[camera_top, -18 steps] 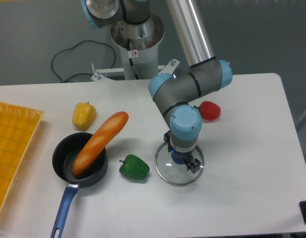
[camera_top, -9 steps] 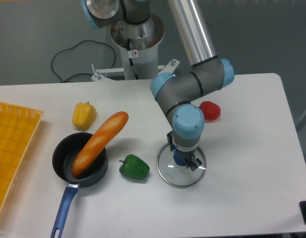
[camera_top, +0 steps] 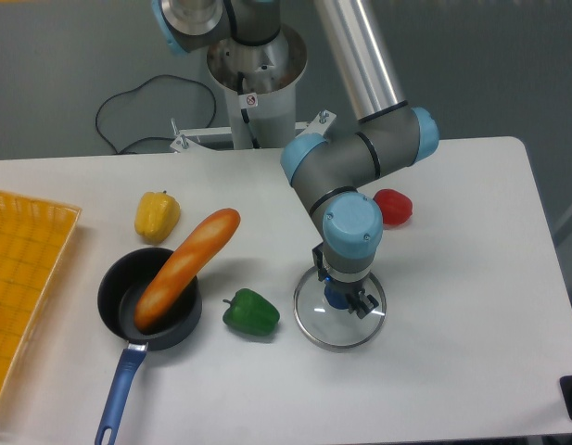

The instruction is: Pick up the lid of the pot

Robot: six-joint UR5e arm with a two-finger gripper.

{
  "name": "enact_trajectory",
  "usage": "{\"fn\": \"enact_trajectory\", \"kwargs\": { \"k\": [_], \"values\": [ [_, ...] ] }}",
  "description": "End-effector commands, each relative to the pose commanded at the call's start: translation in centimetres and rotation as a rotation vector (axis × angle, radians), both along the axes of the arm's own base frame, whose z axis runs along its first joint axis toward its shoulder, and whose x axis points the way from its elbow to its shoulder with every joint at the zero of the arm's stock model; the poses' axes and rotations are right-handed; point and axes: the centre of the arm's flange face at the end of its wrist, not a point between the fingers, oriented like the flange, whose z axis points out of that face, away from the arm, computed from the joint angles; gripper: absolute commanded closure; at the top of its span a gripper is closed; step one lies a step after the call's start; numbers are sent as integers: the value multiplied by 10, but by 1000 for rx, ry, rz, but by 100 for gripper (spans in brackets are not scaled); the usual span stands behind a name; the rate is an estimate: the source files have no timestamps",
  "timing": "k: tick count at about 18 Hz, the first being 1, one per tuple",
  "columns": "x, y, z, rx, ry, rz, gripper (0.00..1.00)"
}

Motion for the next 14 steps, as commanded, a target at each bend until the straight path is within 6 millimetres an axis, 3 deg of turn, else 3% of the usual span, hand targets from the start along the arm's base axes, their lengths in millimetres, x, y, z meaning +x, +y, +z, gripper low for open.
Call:
{"fn": "enact_trajectory", "kwargs": {
  "k": [8,14],
  "values": [
    [6,-1,48,-6,-21,-3,55],
    [38,11,76,14,-22,-45,54]
  ]
}}
